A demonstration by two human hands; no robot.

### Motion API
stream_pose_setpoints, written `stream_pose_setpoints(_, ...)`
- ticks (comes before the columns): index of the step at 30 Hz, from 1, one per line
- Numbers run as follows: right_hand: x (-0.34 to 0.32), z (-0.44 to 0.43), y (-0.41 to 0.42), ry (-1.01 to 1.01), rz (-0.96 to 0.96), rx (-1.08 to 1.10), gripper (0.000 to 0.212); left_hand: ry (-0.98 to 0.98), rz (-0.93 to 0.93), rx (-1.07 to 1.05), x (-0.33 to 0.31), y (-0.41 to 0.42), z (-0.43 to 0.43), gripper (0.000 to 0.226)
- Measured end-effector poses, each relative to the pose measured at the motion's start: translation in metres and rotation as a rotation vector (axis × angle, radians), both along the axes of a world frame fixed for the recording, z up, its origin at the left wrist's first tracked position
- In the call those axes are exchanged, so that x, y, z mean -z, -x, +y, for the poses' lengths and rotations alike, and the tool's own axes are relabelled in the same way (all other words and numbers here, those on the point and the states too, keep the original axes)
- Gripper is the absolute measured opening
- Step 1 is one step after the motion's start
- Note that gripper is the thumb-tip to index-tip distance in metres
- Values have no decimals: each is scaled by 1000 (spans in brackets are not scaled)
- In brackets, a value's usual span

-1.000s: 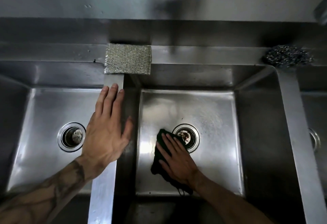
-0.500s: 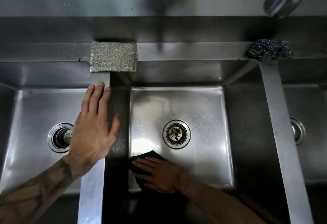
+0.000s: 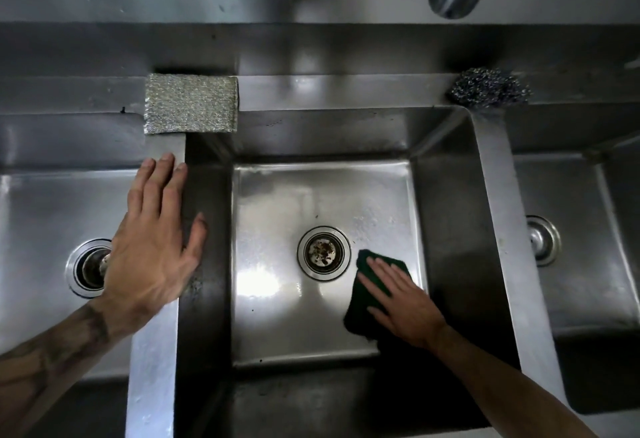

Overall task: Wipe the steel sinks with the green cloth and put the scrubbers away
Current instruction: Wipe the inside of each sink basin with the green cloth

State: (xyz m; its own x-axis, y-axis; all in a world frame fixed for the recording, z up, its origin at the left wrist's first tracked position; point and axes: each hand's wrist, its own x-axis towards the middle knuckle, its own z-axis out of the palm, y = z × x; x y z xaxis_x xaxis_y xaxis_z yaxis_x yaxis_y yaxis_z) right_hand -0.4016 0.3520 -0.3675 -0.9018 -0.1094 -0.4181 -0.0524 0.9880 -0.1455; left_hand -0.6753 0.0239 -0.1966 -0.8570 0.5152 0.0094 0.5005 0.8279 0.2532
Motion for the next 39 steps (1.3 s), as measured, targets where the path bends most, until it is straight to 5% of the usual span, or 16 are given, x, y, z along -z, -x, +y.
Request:
stream_pose_setpoints(4, -3, 0, 3, -51, 4, 190, 71, 4, 1, -10, 0, -1, 1, 74)
stream_pose_setpoints(17, 8, -63, 20, 120, 53, -184, 73, 32, 1, -24, 0, -1, 0, 73)
stream_pose_setpoints(24, 6, 5, 4, -64, 66, 250, 70, 43, 4, -27, -1, -1, 0, 72)
stream_pose_setpoints(30, 8, 1, 5, -89, 63, 324, 74, 33, -12, -27, -4, -1, 1, 72)
stream_pose_setpoints(39, 8, -29, -5, -2, 76, -88, 67, 30, -32, -38, -4, -1, 1, 75)
